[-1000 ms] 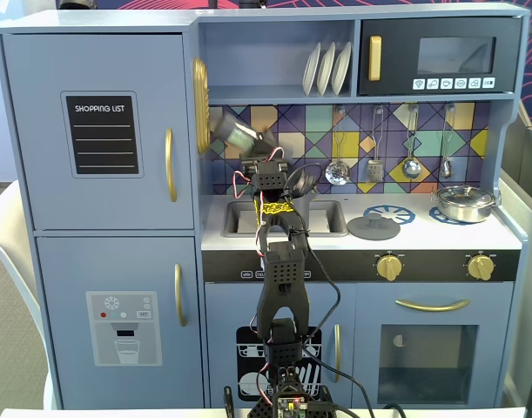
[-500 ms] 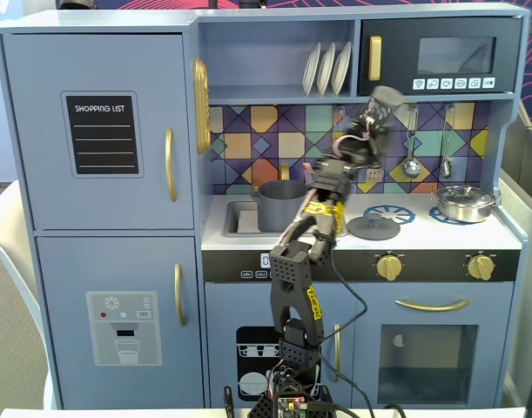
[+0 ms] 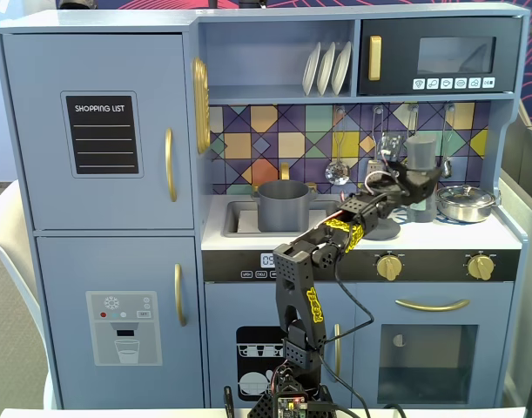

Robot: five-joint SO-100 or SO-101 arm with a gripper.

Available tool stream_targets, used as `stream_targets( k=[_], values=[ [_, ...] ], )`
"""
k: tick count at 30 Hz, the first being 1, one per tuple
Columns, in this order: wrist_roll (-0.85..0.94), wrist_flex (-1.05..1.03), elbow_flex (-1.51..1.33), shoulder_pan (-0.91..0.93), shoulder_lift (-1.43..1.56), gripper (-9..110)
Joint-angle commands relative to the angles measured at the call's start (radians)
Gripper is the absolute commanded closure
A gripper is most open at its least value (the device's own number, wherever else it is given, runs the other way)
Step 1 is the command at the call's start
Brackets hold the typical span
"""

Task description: Put salt in the gray recipient

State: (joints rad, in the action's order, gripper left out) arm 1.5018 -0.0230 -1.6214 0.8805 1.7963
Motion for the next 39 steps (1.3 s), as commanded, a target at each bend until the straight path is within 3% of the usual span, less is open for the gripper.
stream_targets(
  k=[1,35,39],
  values=[
    [0.018,0.078,-0.008,0.009,0.017,101],
    [-0.017,0.250,-0.071,0.020,-0.153,101],
    [-0.028,0.249,-0.072,0.034,-0.150,88]
  ],
)
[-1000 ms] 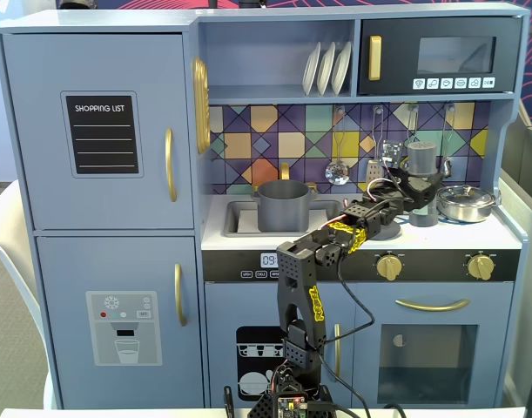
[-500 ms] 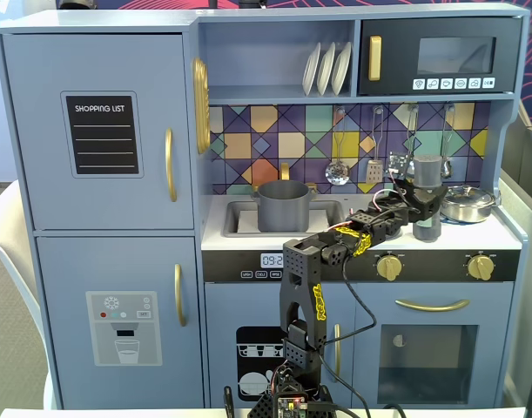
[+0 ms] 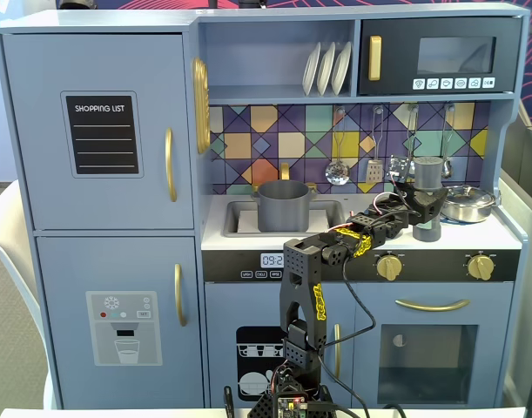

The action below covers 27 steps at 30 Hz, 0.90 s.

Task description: Put salt in the gray recipient

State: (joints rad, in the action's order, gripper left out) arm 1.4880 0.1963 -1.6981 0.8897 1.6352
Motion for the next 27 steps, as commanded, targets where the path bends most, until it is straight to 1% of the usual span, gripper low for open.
stream_targets(
  k=[1,3,7,10,14,16,17,18,19,20,21,22,24,27],
  values=[
    [-0.031,0.029,0.005,0.028,0.014,82],
    [-0.058,0.029,0.005,0.035,0.025,67],
    [-0.063,0.029,-0.025,0.049,0.078,53],
    [-0.058,-0.009,-0.074,0.058,0.164,49],
    [-0.051,-0.140,-0.196,0.061,0.402,49],
    [-0.034,-0.282,-0.270,0.054,0.574,55],
    [-0.026,-0.368,-0.308,0.046,0.666,61],
    [-0.017,-0.482,-0.336,0.029,0.765,75],
    [0.015,-0.635,-0.347,0.003,0.857,87],
    [0.035,-0.793,-0.348,-0.032,0.936,94],
    [0.043,-0.933,-0.348,-0.081,1.008,98],
    [0.044,-1.054,-0.348,-0.140,1.075,101],
    [0.037,-1.236,-0.370,-0.291,1.189,101],
    [0.023,-1.381,-0.488,-0.520,1.341,101]
  ],
)
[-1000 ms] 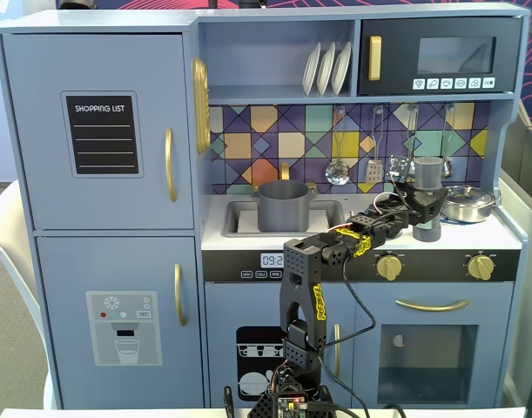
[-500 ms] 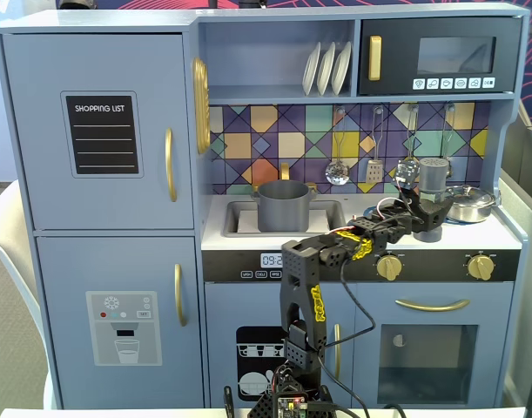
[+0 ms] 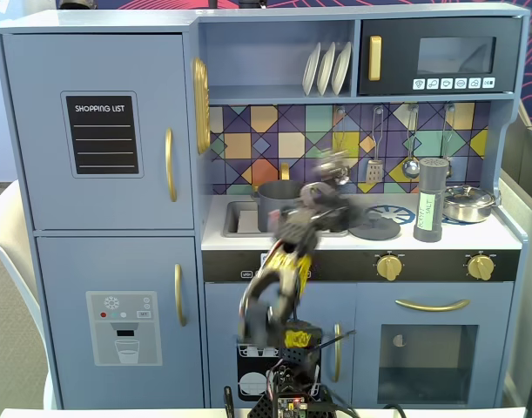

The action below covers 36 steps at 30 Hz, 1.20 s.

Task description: Put salt in the gray recipient

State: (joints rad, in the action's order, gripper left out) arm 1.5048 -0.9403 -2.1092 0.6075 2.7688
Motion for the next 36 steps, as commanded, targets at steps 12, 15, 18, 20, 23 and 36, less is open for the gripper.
stream_targets(
  k=[12,15,18,20,23,36],
  values=[
    [0.002,-0.368,-0.669,-0.520,0.449,101],
    [-0.029,-0.215,-0.836,-0.511,0.449,101],
    [0.003,-0.146,-0.977,-0.465,0.449,101],
    [0.040,-0.196,-1.006,-0.439,0.451,101],
    [-0.002,-0.290,-1.006,-0.439,0.451,101],
    [0.040,-0.387,-1.008,-0.446,0.451,100]
  ],
)
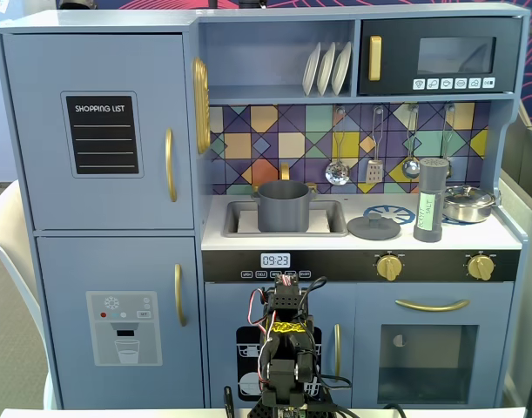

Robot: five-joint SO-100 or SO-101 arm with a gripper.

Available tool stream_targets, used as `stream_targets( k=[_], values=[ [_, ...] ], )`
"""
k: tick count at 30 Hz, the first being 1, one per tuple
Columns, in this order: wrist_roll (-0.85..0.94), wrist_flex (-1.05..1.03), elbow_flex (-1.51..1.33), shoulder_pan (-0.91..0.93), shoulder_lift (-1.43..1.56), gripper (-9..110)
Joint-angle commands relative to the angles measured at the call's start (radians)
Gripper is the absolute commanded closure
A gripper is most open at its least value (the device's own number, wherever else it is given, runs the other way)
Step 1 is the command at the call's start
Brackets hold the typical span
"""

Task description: Put salt in the gray recipient

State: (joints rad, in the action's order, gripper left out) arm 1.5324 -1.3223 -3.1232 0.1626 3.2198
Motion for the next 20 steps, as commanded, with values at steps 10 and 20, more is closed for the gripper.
stream_targets(
  k=[10,20],
  values=[
    [0.012,-0.005,0.006,-0.069,0.000,99],
    [0.012,-0.005,0.006,-0.081,0.000,98]
  ],
)
